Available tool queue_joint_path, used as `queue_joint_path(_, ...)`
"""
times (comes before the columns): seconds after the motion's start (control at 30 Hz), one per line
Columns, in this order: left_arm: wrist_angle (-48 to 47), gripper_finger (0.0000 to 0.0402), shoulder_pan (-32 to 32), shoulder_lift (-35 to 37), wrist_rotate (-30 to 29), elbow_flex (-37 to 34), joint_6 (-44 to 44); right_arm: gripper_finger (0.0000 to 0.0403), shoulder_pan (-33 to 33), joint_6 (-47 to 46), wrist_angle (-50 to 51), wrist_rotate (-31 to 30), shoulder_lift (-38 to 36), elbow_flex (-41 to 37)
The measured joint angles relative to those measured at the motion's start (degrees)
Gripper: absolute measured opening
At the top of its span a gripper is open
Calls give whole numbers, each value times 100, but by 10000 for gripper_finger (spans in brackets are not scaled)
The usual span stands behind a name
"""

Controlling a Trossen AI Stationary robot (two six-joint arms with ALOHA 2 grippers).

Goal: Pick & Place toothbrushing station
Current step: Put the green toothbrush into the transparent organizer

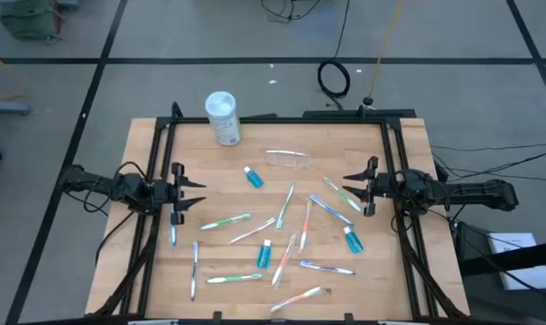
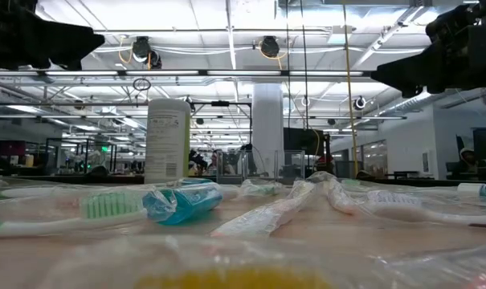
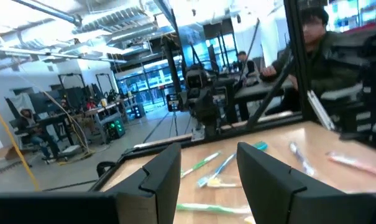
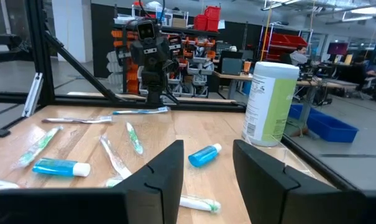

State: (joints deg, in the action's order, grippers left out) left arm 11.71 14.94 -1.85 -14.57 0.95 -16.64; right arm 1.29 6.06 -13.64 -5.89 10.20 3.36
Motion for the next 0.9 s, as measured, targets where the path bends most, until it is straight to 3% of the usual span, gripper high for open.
queue_joint_path(0.23,-67,161,0,-200,-880,2,543,130,-1,72,-662,0,0,-2)
queue_joint_path(0.4,-59,161,4,-726,-998,242,813,130,1,219,-674,0,20,-2)
queue_joint_path(0.7,236,161,4,-2786,-1021,1016,1179,130,-1,256,-715,-2,164,-2)
queue_joint_path(0.9,-242,161,4,-4051,-1309,1739,2202,130,1,-92,-616,-1,323,-2)
